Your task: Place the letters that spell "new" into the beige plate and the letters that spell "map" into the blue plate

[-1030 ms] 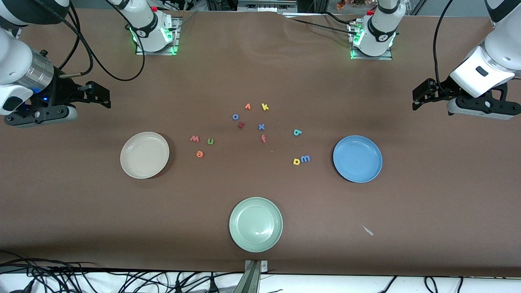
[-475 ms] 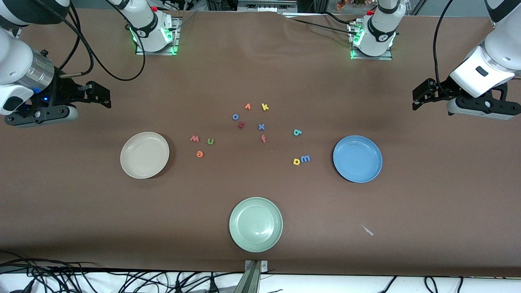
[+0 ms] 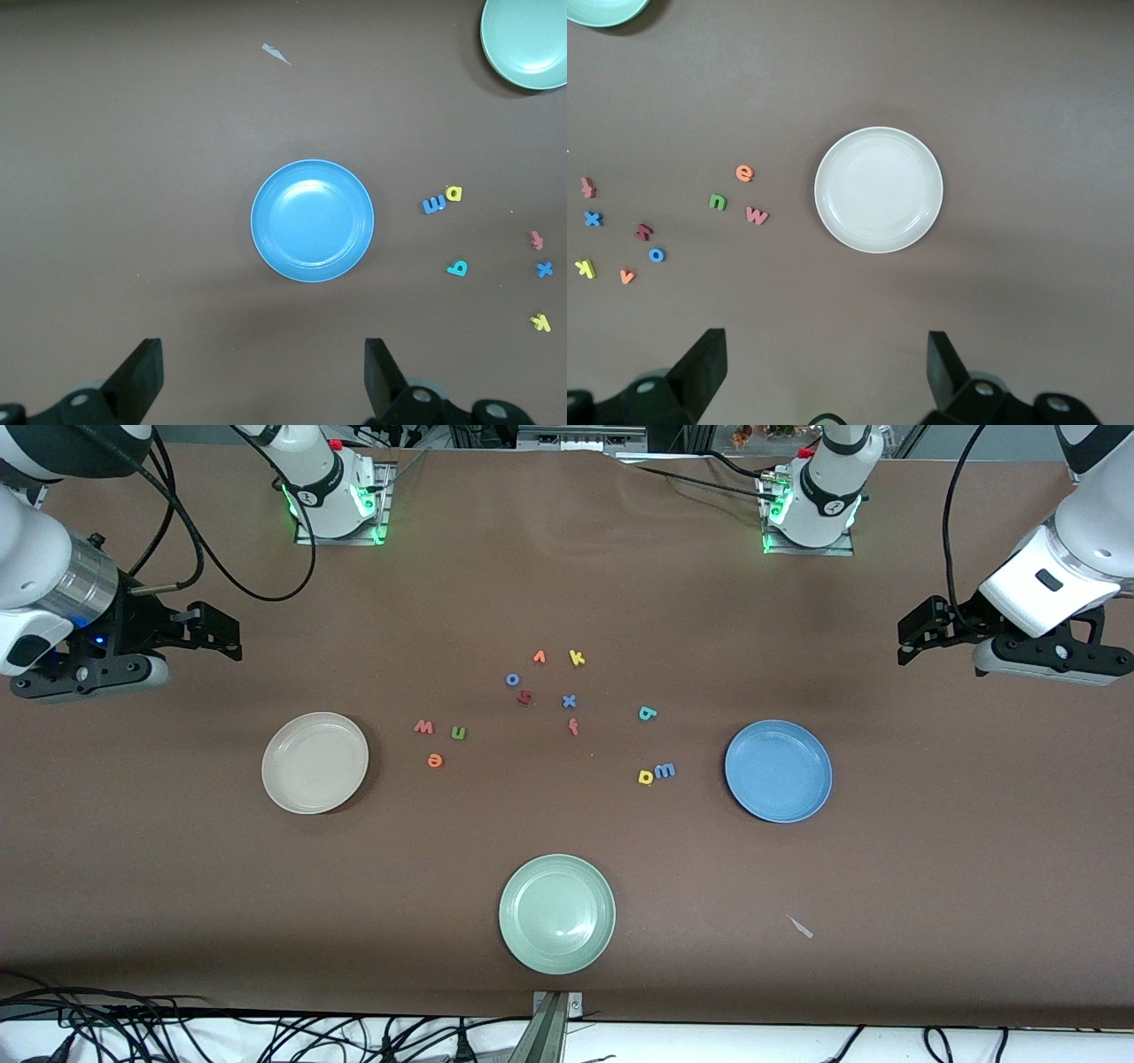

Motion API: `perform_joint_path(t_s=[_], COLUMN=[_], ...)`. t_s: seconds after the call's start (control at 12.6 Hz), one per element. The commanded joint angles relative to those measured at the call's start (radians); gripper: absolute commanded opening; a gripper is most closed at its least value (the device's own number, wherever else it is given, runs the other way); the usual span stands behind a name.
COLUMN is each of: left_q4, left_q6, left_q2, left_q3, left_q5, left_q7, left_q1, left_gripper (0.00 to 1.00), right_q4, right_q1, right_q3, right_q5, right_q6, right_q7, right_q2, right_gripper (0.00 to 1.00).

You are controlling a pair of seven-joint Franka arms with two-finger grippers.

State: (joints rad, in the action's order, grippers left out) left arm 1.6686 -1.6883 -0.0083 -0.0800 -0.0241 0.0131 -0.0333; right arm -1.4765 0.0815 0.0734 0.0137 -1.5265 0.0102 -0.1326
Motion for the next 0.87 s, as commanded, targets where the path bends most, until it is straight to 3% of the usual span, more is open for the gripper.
perform_joint_path(t_s=[0.0,0.79], left_q4=[-0.004,-0.004], left_q6=[0.012,0.012], left_q2=[-0.004,-0.004], left_q3=[0.0,0.0], left_q5=[-0.017,-0.017], left_q7=[0.01,0.01], left_q1=[0.0,0.0], left_gripper=[1.0,1.0], right_q4=[0.013,0.015], right_q1=[0.001,-0.011], right_q3=[-0.003,-0.015], right_q5=[0.008,0.0], right_q6=[0.006,-0.001], right_q7=[-0.009,-0.007], right_q2=[0.002,-0.004], right_gripper=[1.0,1.0])
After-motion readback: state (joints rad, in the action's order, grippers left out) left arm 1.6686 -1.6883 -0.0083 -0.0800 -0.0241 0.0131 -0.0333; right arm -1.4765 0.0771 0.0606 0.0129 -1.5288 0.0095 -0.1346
